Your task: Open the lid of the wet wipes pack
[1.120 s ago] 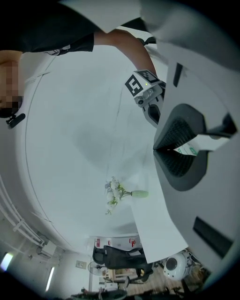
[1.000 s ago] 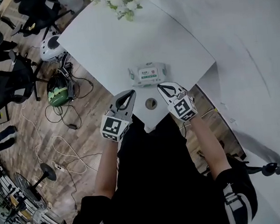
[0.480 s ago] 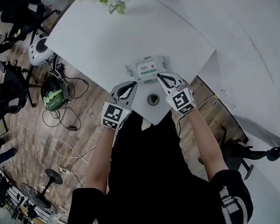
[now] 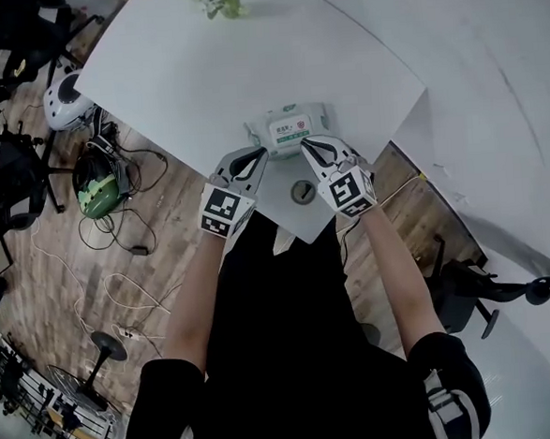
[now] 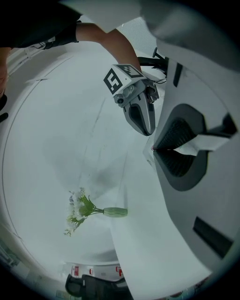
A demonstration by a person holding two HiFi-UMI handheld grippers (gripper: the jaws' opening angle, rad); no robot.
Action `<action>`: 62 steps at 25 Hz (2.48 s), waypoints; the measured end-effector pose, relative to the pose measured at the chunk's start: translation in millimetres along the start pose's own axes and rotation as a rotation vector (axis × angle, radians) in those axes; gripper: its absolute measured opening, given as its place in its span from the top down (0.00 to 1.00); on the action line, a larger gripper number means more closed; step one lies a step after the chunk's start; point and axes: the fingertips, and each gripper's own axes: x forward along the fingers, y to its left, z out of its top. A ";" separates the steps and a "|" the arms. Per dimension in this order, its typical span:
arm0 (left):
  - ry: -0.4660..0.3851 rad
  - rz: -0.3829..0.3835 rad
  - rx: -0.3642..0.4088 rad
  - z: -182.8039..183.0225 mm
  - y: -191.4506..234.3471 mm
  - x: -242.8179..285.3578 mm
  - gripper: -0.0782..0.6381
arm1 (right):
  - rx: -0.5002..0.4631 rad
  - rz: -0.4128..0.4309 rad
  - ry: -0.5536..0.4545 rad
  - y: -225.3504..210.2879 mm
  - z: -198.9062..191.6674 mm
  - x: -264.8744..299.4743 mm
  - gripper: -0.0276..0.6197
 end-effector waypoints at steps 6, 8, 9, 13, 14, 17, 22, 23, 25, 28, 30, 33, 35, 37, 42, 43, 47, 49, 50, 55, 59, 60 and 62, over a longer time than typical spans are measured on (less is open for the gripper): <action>0.037 0.000 -0.036 -23.3 4.5 7.3 0.86 | 0.006 -0.011 0.033 6.2 -13.5 15.8 0.87; 0.049 -0.002 -0.030 -27.4 5.8 10.6 0.86 | -0.002 -0.023 0.040 6.1 -16.8 19.3 0.83; 0.052 -0.007 -0.033 -29.6 6.4 13.1 0.86 | -0.010 -0.028 0.044 5.7 -18.0 21.0 0.81; 0.076 -0.038 -0.056 -41.0 5.4 25.1 0.86 | -0.036 -0.040 0.058 5.0 -24.9 25.0 0.77; 0.081 -0.036 -0.052 -43.0 5.7 27.8 0.86 | -0.043 -0.041 0.061 4.8 -26.5 25.5 0.76; 0.094 -0.024 -0.051 -47.1 7.2 34.8 0.86 | -0.083 -0.041 0.071 4.7 -30.4 26.3 0.75; 0.128 -0.015 -0.050 -55.1 8.6 42.0 0.86 | -0.185 -0.035 0.091 7.0 -32.2 28.3 0.75; 0.134 -0.012 -0.050 -56.7 9.7 43.2 0.86 | -0.209 -0.035 0.093 7.2 -32.2 29.4 0.75; 0.143 -0.005 -0.057 -58.6 11.1 45.6 0.86 | -0.254 -0.034 0.097 7.7 -32.6 30.7 0.75; 0.138 0.006 -0.074 -59.1 11.3 48.3 0.86 | -0.322 -0.033 0.109 8.5 -34.2 31.2 0.75; 0.136 0.011 -0.073 -60.5 10.9 49.3 0.86 | -0.383 -0.034 0.128 9.9 -34.0 31.5 0.75; 0.138 0.017 -0.067 -60.4 11.5 49.2 0.86 | -0.510 -0.039 0.159 12.7 -30.5 32.5 0.74; 0.132 0.022 -0.075 -61.0 12.5 48.6 0.86 | -0.581 -0.037 0.169 15.1 -28.8 34.2 0.73; 0.122 0.024 -0.082 -61.0 12.7 48.7 0.86 | -0.602 -0.031 0.175 15.0 -27.8 34.6 0.73; 0.124 0.023 -0.063 -63.5 12.5 48.1 0.86 | -0.682 -0.028 0.191 17.6 -27.0 35.5 0.73; 0.127 0.022 -0.061 -63.5 12.3 48.3 0.86 | -0.702 -0.020 0.199 18.5 -29.0 36.0 0.73; 0.127 0.029 -0.036 -62.6 12.1 47.1 0.86 | -0.800 0.043 0.260 26.4 -36.4 40.4 0.84; 0.124 0.040 -0.026 -62.8 12.3 46.5 0.86 | -0.864 0.054 0.285 29.2 -39.4 42.9 0.85; 0.121 0.044 -0.027 -63.2 12.5 46.4 0.86 | -0.873 0.052 0.287 29.4 -39.4 43.4 0.85; 0.119 0.043 -0.020 -63.4 10.9 45.6 0.86 | -0.838 0.031 0.288 28.1 -37.5 40.1 0.87; 0.122 0.056 -0.011 -63.4 11.6 43.1 0.86 | -0.834 0.029 0.295 29.9 -34.4 40.9 0.88; 0.120 0.061 -0.013 -63.6 11.8 43.3 0.86 | -0.832 0.029 0.294 29.8 -33.9 40.6 0.88; 0.116 0.064 -0.020 -63.5 11.5 43.9 0.86 | -0.825 0.027 0.292 28.9 -32.4 38.9 0.89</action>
